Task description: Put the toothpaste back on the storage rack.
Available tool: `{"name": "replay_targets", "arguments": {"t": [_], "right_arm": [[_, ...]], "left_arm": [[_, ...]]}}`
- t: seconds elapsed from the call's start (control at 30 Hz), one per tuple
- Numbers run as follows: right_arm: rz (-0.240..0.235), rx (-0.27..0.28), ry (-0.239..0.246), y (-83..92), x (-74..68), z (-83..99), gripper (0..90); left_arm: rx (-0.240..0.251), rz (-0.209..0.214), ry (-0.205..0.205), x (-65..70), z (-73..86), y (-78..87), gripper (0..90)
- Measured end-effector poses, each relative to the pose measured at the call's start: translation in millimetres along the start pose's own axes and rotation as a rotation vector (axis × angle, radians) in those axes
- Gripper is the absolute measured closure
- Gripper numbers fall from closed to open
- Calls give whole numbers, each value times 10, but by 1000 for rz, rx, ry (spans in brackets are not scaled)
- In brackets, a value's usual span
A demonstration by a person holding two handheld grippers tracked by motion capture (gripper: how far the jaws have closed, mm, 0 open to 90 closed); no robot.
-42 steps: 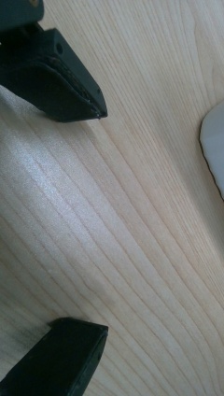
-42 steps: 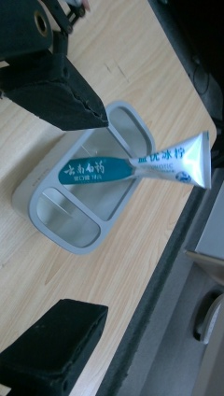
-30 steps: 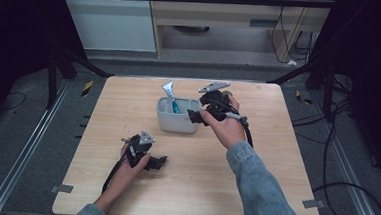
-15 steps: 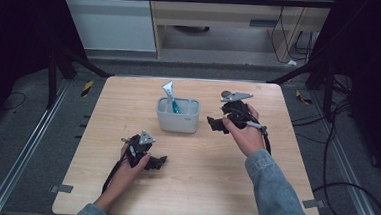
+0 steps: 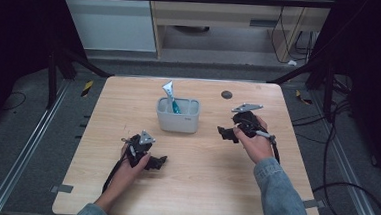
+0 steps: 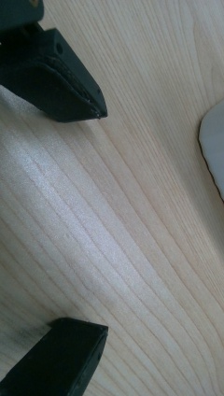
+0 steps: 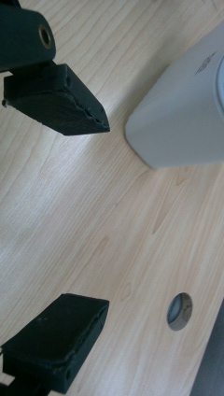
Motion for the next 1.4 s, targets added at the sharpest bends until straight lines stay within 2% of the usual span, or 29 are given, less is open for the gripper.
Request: {"name": "replay_targets", "arguments": {"t": [0.3,0.37,0.43,0.7,0.97,1.4], "right_arm": [[24,-25,-54,-128,234,238,131],[34,-38,-59,-153,275,283,125],[41,-28,-67,-167,310,304,134],[46,-40,-93,-240,433,429,127],[68,-44,-105,-322,566,476,128],[97,-42,-159,-415,752,513,128]], "left_arm": [[0,0,1,1,0,0,0],[0,0,1,1,0,0,0],[0,0,1,1,0,0,0],[1,1,0,1,-1,-1,0],[1,1,1,2,-3,-2,0],[2,2,0,2,-3,-3,0]]}}
Point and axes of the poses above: each handheld gripper's, and its own axes: y roughly backward along the jaws, z roughly out of its underside, x roughly to its right, the point moved 8 cm from there along -y, roughly forward along the jaws, and after that the axes turned 15 degrees about -y, right-handed, at the moved point
